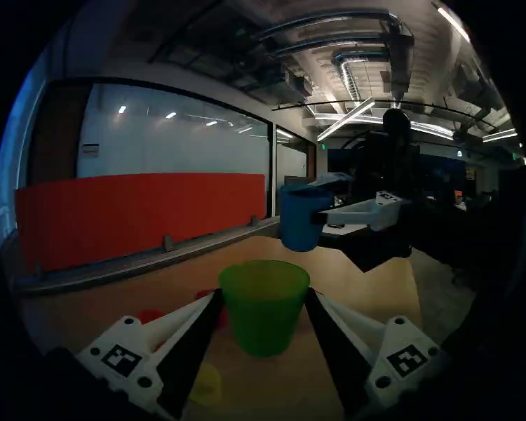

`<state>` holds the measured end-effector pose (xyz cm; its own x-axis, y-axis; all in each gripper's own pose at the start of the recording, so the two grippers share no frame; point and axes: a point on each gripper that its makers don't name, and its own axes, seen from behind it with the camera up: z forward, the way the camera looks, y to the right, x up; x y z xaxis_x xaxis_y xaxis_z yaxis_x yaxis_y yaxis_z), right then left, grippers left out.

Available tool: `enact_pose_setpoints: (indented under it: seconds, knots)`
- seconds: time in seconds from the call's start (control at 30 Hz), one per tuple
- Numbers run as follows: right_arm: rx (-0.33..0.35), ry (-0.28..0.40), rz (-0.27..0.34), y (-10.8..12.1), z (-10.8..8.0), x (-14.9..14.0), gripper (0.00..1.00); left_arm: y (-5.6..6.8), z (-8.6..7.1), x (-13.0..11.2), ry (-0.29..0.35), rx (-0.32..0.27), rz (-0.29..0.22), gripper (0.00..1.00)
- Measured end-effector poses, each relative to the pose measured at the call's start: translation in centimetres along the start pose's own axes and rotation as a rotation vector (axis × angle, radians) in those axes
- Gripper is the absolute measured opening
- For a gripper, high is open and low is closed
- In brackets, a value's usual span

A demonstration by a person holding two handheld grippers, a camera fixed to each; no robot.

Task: Pour water

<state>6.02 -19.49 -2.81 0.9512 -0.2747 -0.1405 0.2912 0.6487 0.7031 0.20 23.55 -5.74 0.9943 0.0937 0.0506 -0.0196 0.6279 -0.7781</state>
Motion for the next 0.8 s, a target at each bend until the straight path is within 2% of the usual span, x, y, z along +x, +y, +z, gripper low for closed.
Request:
enact_pose_setpoints:
  seconds: [0.37,0.8]
  knots:
    - [-0.001,0.010,-0.098,-0.1,0.7,1.7,0.90,0.9,-0.3,-0.2,0.014,-0.023,-0.001,0.85]
    - [-0.009,0.015,-0.226,-0.2,1.6,3.1,0.90,1.5,-0.1,0.1,0.022,-0.048,-0.004,0.85]
